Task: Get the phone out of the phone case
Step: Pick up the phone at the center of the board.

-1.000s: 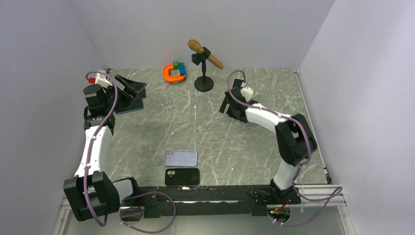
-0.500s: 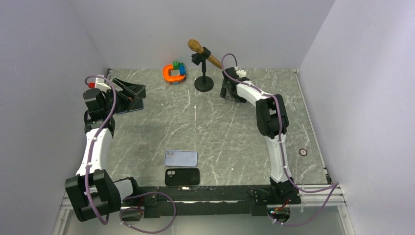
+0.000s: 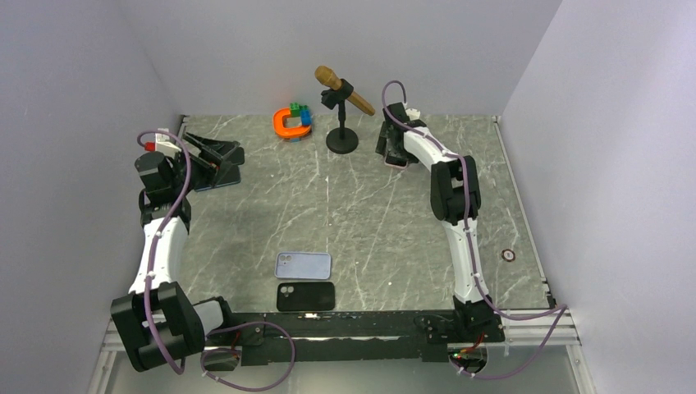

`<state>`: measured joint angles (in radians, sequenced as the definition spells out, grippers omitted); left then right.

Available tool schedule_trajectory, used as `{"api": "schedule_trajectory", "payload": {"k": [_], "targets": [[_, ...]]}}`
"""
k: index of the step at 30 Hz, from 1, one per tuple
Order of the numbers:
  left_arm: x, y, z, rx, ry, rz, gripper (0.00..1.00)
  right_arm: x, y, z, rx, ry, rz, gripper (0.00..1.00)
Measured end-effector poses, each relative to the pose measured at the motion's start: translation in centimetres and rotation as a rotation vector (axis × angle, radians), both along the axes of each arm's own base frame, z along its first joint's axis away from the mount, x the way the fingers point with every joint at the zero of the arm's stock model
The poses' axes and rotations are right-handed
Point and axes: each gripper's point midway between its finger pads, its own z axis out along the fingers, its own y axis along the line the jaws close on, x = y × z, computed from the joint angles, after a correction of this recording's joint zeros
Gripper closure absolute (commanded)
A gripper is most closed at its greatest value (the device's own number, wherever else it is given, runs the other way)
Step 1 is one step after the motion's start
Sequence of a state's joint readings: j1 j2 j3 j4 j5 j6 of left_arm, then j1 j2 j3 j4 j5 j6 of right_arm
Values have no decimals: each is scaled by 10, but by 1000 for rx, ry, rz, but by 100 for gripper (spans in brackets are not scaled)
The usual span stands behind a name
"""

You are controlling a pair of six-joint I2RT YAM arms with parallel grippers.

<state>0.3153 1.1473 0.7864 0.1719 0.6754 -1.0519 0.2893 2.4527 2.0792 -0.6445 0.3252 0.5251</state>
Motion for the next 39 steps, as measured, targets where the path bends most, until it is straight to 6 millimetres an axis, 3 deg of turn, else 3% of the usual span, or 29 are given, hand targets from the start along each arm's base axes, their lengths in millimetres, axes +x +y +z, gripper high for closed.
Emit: {"api": "schedule_trajectory", "payload": {"k": [3,11,15,18,26,30,35,39], "targets": [[0,3,0,-9,-3,6,5,17,1,1,1,-12,23,15],[1,6,-6,-2,13,15,6,24,2,1,23,1,54,71],[2,8,-18,24,47,26,5,16,3,1,64,-18,48,81],[5,6,-26,58,77,24,5,-14,1,2,91,7,50,83],[6,-23,-27,155,78,-59,5,-138,-2,0,119,80,97,85],[8,-41,-22,196,59,-120,5,-199,1,3,208,62,142,96],[7,-69,-17,269,53,-215,6,-240,14,11,383,8,156,100],[-8,-105,-11,362,14,-339,7,-257,25,24,526,-63,143,100]]}}
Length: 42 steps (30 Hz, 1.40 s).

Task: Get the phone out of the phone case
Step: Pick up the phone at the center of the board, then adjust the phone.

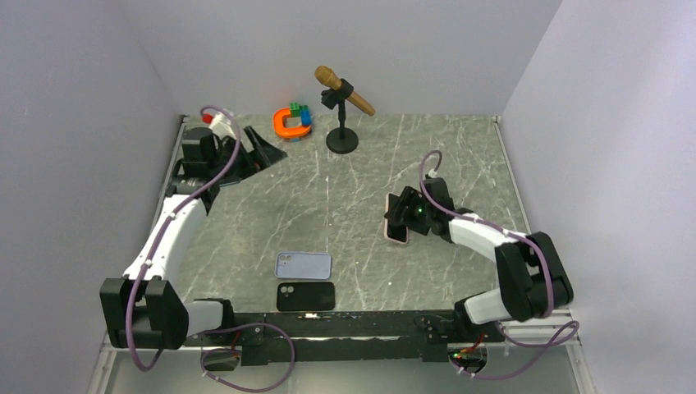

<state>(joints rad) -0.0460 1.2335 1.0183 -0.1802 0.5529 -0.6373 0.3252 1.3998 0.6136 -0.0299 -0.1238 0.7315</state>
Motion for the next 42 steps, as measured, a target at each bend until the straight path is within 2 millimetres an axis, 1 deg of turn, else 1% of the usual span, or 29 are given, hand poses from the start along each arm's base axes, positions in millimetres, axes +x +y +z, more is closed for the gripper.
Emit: {"api": "schedule_trajectory", "payload": {"k": [2,5,7,9,10,12,13,14,15,16,19,22,24,26,28,30,34,38,40,42], "targets": [[-20,-16,-3,21,-10,-74,8,-3,7,12,77,-41,-13,100],[-68,-28,-20,26,-16,-169,9,-5,15,32,194,-116,-40,100],[-99,-36,-32,26,-18,-218,8,-10,20,43,303,-168,-66,100],[-140,-58,-43,29,-32,-325,7,-21,24,44,401,-185,-96,100],[-157,-70,-46,33,-45,-384,7,-25,26,43,432,-181,-106,100],[-183,-86,-48,53,-73,-465,9,-37,32,38,493,-150,-121,100],[-194,-95,-46,64,-93,-499,14,-42,37,37,518,-136,-122,100],[-202,-101,-46,75,-107,-522,23,-46,41,39,539,-128,-119,100],[-207,-106,-47,84,-113,-537,29,-48,47,44,560,-130,-115,100],[-211,-112,-49,99,-116,-550,30,-51,52,50,575,-136,-106,100],[-212,-128,-65,183,-63,-565,22,-61,73,75,609,-178,-64,100],[-204,-146,-80,318,-12,-553,19,-70,95,102,646,-222,-24,100],[-201,-152,-83,388,-8,-535,19,-76,107,112,669,-231,-4,100],[-200,-156,-78,418,-28,-519,20,-81,112,114,678,-228,-4,100],[-198,-158,-71,424,-52,-502,22,-83,114,113,679,-225,-13,100],[-196,-160,-68,428,-65,-487,24,-84,116,113,680,-226,-20,100],[-191,-160,-78,457,-45,-464,26,-89,121,112,680,-222,-25,100],[-189,-161,-89,488,-22,-459,30,-92,125,110,672,-217,-20,100],[-189,-162,-92,496,-16,-461,34,-94,129,109,667,-215,-15,100],[-188,-163,-93,502,-12,-461,41,-96,134,110,667,-212,-3,100]]}}
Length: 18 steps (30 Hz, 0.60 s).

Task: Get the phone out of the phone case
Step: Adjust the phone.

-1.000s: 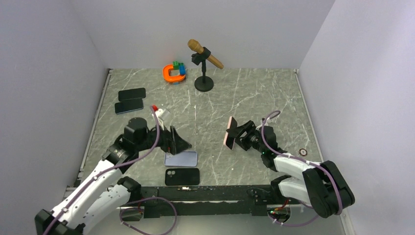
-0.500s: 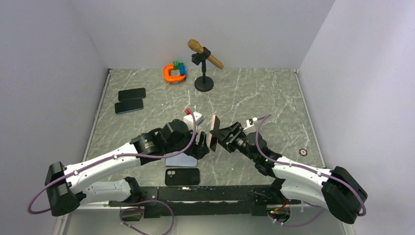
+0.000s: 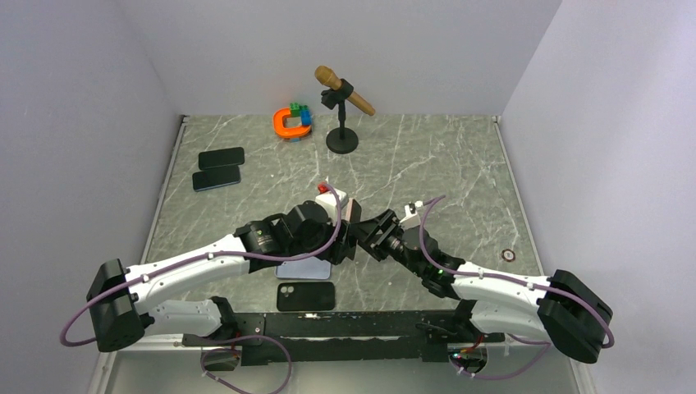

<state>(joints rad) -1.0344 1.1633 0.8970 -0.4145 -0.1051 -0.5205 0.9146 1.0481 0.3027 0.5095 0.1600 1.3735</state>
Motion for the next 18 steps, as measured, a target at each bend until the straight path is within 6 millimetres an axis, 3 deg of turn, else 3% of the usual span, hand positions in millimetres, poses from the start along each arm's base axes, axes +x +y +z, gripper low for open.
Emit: {"api": "schedule_trajectory", "payload": {"k": [8,9,10,11,12,13,14,15,18], "targets": [[5,-8,3,-1,-6,2,72,-6,11,11,5,-27,-8,100],[5,-10,3,-2,-5,2,80,-8,12,12,2,-30,-11,100],[5,-11,3,0,-3,1,96,-8,13,12,-1,-31,-13,99],[6,-9,1,13,-1,10,100,-8,12,11,-6,-34,-24,86],[6,-7,-1,16,6,23,100,-8,12,11,-12,-39,-26,66],[8,-5,-2,20,10,26,100,-8,12,11,-22,-45,-28,39],[8,-5,-1,19,7,23,100,-8,12,12,-28,-52,-27,24],[8,-5,0,17,6,21,100,-8,12,13,-38,-63,-24,13],[3,-6,11,-13,-11,-20,100,-10,12,25,-85,-121,7,1]]}}
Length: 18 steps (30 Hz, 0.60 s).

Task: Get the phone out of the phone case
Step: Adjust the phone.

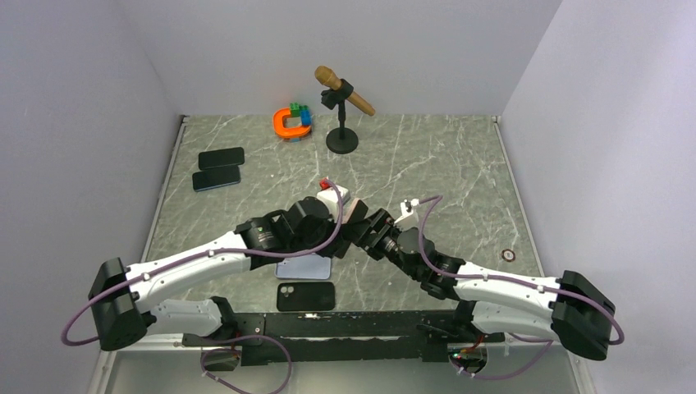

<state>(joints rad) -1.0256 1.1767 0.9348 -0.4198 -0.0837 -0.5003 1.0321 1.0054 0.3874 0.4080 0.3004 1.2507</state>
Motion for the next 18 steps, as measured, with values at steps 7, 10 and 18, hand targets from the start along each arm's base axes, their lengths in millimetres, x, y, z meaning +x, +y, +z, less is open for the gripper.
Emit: {"api": "schedule_trajectory", "payload": {"k": [7,10,18], "targets": [[-19,21,41,-211,24,-133,100,-16,-8,56,-140,-233,113,0],[-36,30,48,-284,65,-204,100,-16,-22,77,-168,-304,95,0],[-81,34,64,-422,178,-394,100,-30,-20,83,-231,-391,202,20]]}}
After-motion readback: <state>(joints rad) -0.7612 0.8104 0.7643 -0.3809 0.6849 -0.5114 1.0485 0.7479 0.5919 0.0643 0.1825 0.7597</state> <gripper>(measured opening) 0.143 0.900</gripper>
